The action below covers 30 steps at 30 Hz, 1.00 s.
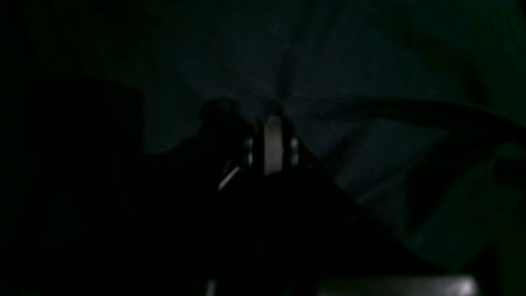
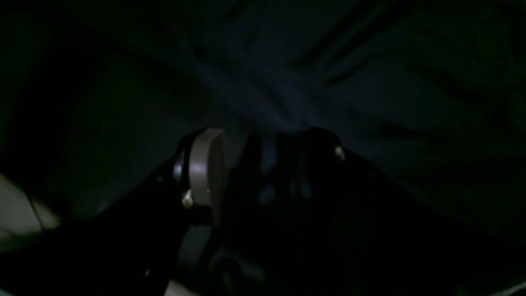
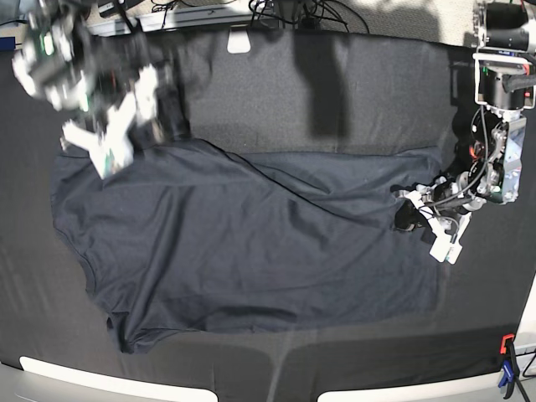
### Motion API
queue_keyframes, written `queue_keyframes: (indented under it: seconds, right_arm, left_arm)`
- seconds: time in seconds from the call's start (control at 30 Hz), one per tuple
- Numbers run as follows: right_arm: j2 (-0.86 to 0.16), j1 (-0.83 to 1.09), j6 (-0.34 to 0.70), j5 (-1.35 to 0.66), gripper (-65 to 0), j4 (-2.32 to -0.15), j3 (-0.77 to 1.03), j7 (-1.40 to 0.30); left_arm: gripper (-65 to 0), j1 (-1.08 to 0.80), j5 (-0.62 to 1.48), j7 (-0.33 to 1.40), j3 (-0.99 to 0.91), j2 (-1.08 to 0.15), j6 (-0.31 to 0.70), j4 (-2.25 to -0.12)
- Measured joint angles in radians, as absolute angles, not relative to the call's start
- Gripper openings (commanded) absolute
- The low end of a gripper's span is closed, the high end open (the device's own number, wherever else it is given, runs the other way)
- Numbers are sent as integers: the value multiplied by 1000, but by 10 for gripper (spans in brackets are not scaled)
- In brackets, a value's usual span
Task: Layout the t-shirt on the table in an organized manner, then fold the t-shirt properly
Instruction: 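Release the hem and lift the right gripper toward the shirt's collar end, then grasp the shirt fabric with the left gripper and drag it toward the collar end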
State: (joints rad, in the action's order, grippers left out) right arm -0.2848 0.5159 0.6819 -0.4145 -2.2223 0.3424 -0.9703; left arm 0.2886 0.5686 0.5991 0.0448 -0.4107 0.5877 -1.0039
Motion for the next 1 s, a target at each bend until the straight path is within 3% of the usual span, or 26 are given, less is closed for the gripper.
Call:
queue_keyframes:
  seconds: [0.2, 0.47, 0.63, 0.8, 0.9, 1.0]
  right_arm:
    - [-445, 776, 685, -287, -341, -2320, 342, -977]
    - [-645, 1013, 682, -17, -340, -2314, 341, -828]
    - [-690, 1033, 554, 150, -341, -2254, 339, -741]
    - [-701, 1031, 525, 216, -341, -2184, 313, -656]
    - [-703, 1016, 517, 337, -341, -2140, 237, -607]
    - [-704, 1016, 424, 476, -341, -2101, 123, -566]
  left_arm:
    - [-650, 289, 567, 599, 45, -411, 587, -1004]
    - [-650, 289, 567, 600, 45, -411, 587, -1004]
    - [-650, 289, 566, 599, 45, -411, 587, -1004]
    - [-650, 289, 566, 598, 45, -411, 587, -1004]
    - [-650, 289, 566, 579, 45, -410, 588, -1004]
    - [-650, 289, 566, 576, 45, -411, 587, -1004]
